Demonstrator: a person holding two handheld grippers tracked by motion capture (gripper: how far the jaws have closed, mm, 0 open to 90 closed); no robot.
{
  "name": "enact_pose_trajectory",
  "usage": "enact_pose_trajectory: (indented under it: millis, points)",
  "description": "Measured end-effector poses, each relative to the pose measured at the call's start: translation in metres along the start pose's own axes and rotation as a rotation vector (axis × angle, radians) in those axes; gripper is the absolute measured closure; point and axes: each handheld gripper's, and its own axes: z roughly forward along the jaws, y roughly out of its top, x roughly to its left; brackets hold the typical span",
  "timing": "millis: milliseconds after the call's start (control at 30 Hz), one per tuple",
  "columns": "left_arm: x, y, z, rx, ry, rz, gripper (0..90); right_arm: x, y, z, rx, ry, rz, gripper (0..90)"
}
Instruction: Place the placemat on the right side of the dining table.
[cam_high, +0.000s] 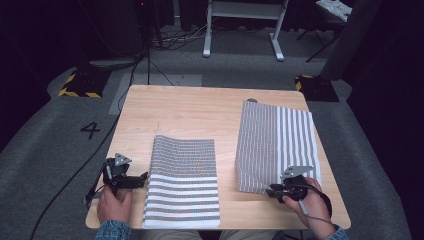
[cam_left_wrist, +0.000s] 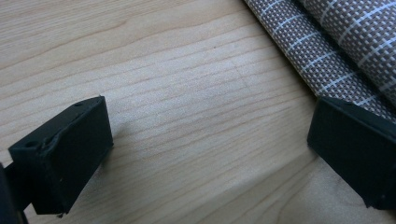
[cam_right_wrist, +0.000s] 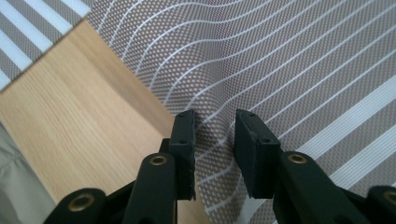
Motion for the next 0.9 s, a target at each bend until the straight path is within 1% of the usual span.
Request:
enact_pose_trajectory:
  millis: [33, 67, 100, 133, 167, 200, 233, 267, 300, 333, 367, 400, 433, 467, 500, 533, 567, 633, 667, 733, 767, 800, 867, 900]
  points:
    - [0.0, 0.0, 0.0, 0.0, 0.0, 0.0, 0.1, -0.001, -0.007, -0.001, 0.006, -0.017, 0.005, 63.4]
    - [0.0, 0.0, 0.0, 0.0, 0.0, 0.0, 0.1, -0.001, -0.007, -0.001, 0.006, -0.017, 0.005, 63.4]
    - [0.0, 0.0, 0.0, -0.002, -0.002, -0.001, 0.1, -0.002, -0.01, -0.002, 0.007, -0.022, 0.011, 58.9]
    - [0.0, 0.0, 0.0, 0.0, -0.001, 0.0, 0.1, -0.003, -0.016, -0.003, -0.008, -0.005, 0.038, 53.0]
    - [0.0, 0.0, 0.0, 0.0, -0.001, 0.0, 0.1, -0.003, -0.018, -0.005, -0.021, -0.005, 0.06, 50.2]
    - [0.0, 0.0, 0.0, -0.001, -0.002, 0.0, 0.1, -0.003, -0.02, -0.007, -0.035, -0.016, 0.076, 47.3]
    - [0.0, 0.0, 0.0, -0.001, -0.002, 0.0, 0.1, -0.003, -0.02, -0.007, -0.035, -0.016, 0.076, 47.3]
    - [0.0, 0.0, 0.0, 0.0, 0.0, 0.0, 0.1, -0.006, -0.025, -0.014, -0.065, -0.045, 0.123, 42.9]
    - [0.0, 0.0, 0.0, -0.002, -0.002, 0.0, 0.1, -0.006, -0.025, -0.014, -0.065, -0.045, 0.123, 42.9]
    - [0.0, 0.0, 0.0, -0.004, 0.002, 0.001, 0.1, -0.012, -0.032, -0.022, -0.085, -0.085, 0.175, 39.1]
    - [0.0, 0.0, 0.0, 0.0, 0.0, 0.0, 0.1, -0.015, -0.036, -0.026, -0.088, -0.114, 0.197, 37.6]
    - [0.0, 0.0, 0.0, -0.001, 0.001, 0.0, 0.1, -0.015, -0.036, -0.026, -0.088, -0.114, 0.197, 37.6]
    - [0.0, 0.0, 0.0, -0.003, 0.001, 0.002, 0.1, -0.022, -0.048, -0.033, -0.089, -0.174, 0.24, 35.6]
    - [0.0, 0.0, 0.0, -0.001, -0.002, 0.0, 0.1, -0.022, -0.048, -0.033, -0.089, -0.174, 0.24, 35.6]
    - [0.0, 0.0, 0.0, 0.0, 0.0, 0.0, 0.1, -0.03, -0.061, -0.039, -0.083, -0.221, 0.289, 33.7]
    - [0.0, 0.0, 0.0, -0.003, 0.0, 0.001, 0.1, -0.033, -0.067, -0.042, -0.082, -0.239, 0.316, 33.4]
    - [0.0, 0.0, 0.0, 0.0, 0.0, 0.0, 0.1, -0.036, -0.073, -0.045, -0.074, -0.26, 0.331, 32.9]
    - [0.0, 0.0, 0.0, -0.001, -0.002, -0.001, 0.1, -0.039, -0.083, -0.048, -0.061, -0.289, 0.353, 32.0]
    - [0.0, 0.0, 0.0, 0.0, 0.0, 0.0, 0.1, -0.039, -0.083, -0.048, -0.061, -0.289, 0.353, 32.0]
    - [0.0, 0.0, 0.0, -0.001, -0.002, 0.0, 0.1, -0.041, -0.09, -0.05, -0.058, -0.31, 0.363, 31.4]
    - [0.0, 0.0, 0.0, 0.0, 0.0, 0.0, 0.1, -0.042, -0.095, -0.05, -0.046, -0.324, 0.371, 30.4]
    - [0.0, 0.0, 0.0, 0.0, 0.0, 0.0, 0.1, -0.042, -0.095, -0.05, -0.046, -0.324, 0.371, 30.4]
    - [0.0, 0.0, 0.0, 0.0, 0.0, 0.0, 0.1, -0.042, -0.098, -0.048, -0.029, -0.335, 0.375, 28.8]
    - [0.0, 0.0, 0.0, 0.0, 0.0, 0.0, 0.1, -0.042, -0.099, -0.046, -0.031, -0.35, 0.369, 28.3]
